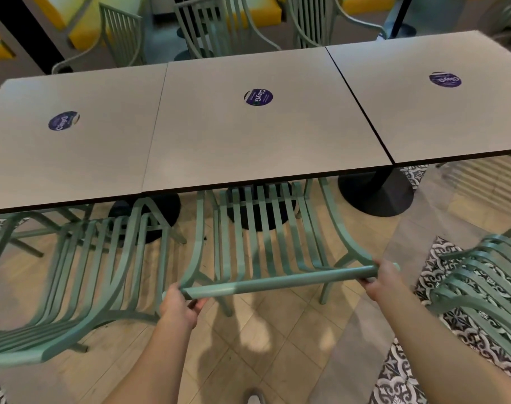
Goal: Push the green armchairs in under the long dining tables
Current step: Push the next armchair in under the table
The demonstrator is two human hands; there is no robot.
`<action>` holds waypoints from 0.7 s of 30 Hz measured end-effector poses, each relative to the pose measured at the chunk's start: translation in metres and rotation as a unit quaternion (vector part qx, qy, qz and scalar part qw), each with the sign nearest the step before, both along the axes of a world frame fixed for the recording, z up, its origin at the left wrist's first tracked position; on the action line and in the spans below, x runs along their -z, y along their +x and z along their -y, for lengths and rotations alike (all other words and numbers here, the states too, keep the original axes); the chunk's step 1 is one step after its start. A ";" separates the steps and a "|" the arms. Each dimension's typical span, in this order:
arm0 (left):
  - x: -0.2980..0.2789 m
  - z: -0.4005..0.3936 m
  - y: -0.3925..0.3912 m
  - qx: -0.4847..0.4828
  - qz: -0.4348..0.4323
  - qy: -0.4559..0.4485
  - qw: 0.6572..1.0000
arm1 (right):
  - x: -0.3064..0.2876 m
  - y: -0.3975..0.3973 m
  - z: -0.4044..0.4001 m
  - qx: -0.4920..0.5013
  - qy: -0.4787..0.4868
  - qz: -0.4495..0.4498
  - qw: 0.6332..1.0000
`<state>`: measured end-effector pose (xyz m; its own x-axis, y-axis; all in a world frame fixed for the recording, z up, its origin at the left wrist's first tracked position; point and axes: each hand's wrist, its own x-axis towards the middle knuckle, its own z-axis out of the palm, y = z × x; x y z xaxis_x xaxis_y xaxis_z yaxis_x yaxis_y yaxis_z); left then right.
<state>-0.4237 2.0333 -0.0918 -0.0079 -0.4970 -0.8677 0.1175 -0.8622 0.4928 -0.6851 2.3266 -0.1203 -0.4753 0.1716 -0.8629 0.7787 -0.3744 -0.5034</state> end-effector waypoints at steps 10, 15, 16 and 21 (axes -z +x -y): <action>-0.003 0.011 -0.020 0.009 -0.007 0.003 1.000 | -0.012 -0.023 0.005 -0.050 0.012 -0.003 0.999; -0.001 0.012 -0.027 0.015 -0.006 -0.005 1.000 | -0.016 -0.028 0.005 -0.068 0.003 -0.008 0.998; -0.002 0.012 -0.029 0.015 -0.005 -0.005 1.000 | -0.017 -0.027 0.006 -0.073 0.006 -0.010 0.997; -0.003 0.015 -0.034 0.022 -0.003 -0.006 1.000 | -0.026 -0.026 0.011 -0.072 0.015 -0.023 0.997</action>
<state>-0.4579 2.0187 -0.0891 -0.0354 -0.5059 -0.8619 0.0826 -0.8609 0.5020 -0.7114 2.3152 -0.0939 -0.5365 0.1241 -0.8347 0.7989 -0.2441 -0.5498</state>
